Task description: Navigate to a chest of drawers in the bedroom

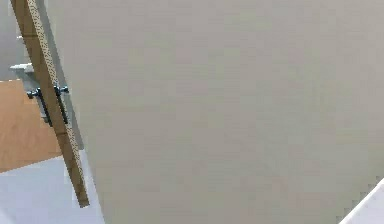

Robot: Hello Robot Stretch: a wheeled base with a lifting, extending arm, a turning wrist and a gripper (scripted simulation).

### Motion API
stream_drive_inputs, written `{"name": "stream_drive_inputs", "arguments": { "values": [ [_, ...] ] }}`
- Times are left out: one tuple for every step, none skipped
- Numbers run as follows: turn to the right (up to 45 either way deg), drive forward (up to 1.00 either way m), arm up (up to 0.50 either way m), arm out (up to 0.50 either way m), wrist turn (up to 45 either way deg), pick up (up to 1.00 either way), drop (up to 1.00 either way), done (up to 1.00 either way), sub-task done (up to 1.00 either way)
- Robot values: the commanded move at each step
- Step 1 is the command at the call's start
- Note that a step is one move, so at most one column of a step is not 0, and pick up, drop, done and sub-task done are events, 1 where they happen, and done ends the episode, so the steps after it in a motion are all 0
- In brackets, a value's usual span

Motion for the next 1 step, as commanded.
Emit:
{"name": "stream_drive_inputs", "arguments": {
  "values": [
    [45.0,0.00,0.00,0.00,0.0,0.00,0.00,0.00,0.00]
  ]
}}
